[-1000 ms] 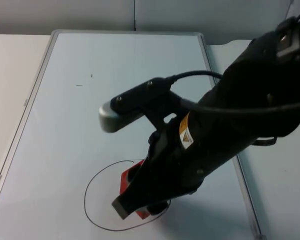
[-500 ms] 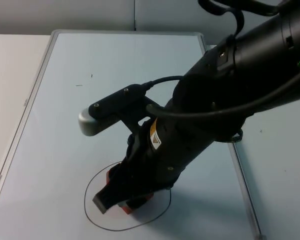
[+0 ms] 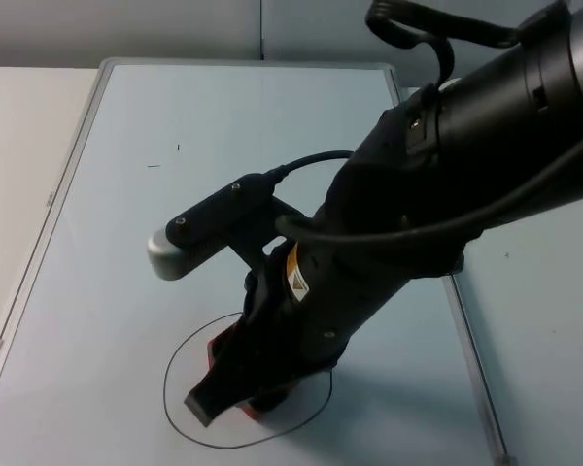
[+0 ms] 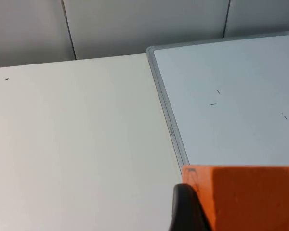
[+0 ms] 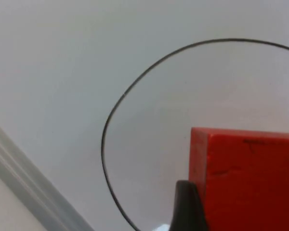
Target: Pick up one cube with the left hand and another cube with the right hand. First place the cube in the right hand at the target position, then stack the cube in the left hand on top.
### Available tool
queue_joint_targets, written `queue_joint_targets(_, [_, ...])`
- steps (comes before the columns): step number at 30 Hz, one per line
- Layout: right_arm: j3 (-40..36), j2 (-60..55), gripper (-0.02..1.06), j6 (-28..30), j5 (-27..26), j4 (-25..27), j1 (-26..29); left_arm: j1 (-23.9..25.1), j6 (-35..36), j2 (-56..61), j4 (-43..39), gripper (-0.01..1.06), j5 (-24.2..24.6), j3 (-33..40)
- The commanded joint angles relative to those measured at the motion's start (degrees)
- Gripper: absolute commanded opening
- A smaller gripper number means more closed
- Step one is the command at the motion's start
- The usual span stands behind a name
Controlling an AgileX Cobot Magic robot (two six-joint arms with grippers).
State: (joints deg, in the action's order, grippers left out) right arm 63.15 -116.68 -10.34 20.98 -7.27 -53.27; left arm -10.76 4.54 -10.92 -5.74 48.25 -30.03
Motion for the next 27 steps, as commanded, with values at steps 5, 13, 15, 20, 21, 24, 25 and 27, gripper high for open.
queue_joint_targets(5, [1.0, -1.3, 0.17, 0.0, 5.3, -0.5, 0.0, -0.3, 0.1, 0.3, 0.4, 0.30, -1.1, 0.1])
queue_joint_targets(13, [2.3, 1.2, 1.05, 0.2, 6.3, -0.2, 0.0, -0.3, 0.1, 0.3, 0.4, 0.30, -1.1, 0.1])
queue_joint_targets(15, [2.5, 2.1, 1.05, 0.7, 6.3, -0.2, 0.0, -0.3, 0.1, 0.3, 0.4, 0.30, -1.1, 0.1])
queue_joint_targets(20, [2.6, 11.3, 1.05, 1.6, 5.3, -0.2, 0.0, -0.3, 0.1, 0.3, 0.4, 0.30, -1.1, 0.1])
queue_joint_targets(21, [2.6, 14.4, 1.05, 1.6, 5.6, -0.6, 0.0, -0.3, 0.1, 0.3, 0.4, 0.30, -1.1, 0.1])
queue_joint_targets(24, [2.6, 20.9, 1.05, 3.7, 6.1, -0.6, 0.0, -0.3, 0.1, 0.3, 0.4, 0.30, -1.0, 0.1])
queue_joint_targets(25, [2.6, 26.9, 1.05, 6.3, 6.2, -0.6, 0.0, -0.3, 0.1, 0.3, 0.4, 0.30, -1.0, 0.1])
queue_joint_targets(27, [2.6, 30.4, 1.05, 8.0, 6.4, -0.6, 0.0, -0.3, 0.1, 0.3, 0.4, 0.30, -1.0, 0.1])
